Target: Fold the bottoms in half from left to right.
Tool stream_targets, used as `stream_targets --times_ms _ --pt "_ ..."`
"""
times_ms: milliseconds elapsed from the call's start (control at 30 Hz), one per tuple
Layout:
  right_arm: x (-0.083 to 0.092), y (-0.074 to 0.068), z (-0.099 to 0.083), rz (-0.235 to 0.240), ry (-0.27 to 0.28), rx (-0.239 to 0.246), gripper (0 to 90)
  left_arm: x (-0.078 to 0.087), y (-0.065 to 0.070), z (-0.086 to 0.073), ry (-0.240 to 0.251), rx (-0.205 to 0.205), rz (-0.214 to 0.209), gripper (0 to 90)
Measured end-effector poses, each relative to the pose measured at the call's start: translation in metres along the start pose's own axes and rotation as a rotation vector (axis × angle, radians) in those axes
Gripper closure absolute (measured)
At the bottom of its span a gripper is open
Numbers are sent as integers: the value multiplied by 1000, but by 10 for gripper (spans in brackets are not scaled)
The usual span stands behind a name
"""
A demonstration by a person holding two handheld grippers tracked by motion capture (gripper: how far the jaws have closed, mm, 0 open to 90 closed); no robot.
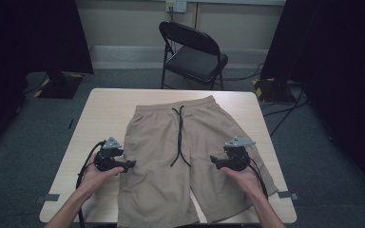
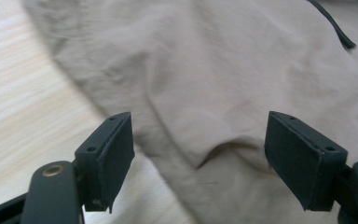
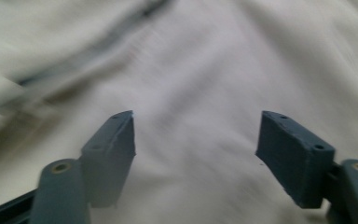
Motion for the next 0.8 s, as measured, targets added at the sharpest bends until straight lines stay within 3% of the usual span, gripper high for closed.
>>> stream_targets --times_ms 33,167,300,467,667,733,800 --pt "4 -8 6 19 22 4 288 0 -2 -1 -8 -1 22 260" --pt "5 -45 20 105 53 35 299 0 -10 -2 7 16 25 281" --pt "0 -85 29 198 35 82 357 -4 -14 -4 -9 18 21 279" --pt "-13 -141 39 338 -2 138 407 -14 -13 -4 -29 -15 24 272" --pt "-35 -205 43 455 -45 201 533 -16 -11 -5 -6 -9 38 265" --pt "-43 -224 43 502 -66 200 562 -16 -12 -5 -8 -19 32 265" --pt "-52 -242 40 525 -88 234 577 -16 -12 -5 -8 -18 32 265"
Point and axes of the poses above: each handheld gripper's, and its own axes: x roughly backward along the jaws, z roughly out of its top, y roughly to its right, the point moved 2 cm from there along -x, roughly forward along the jaws, and after that the axes turned 3 degrees about -x, right-handed, at the moved point
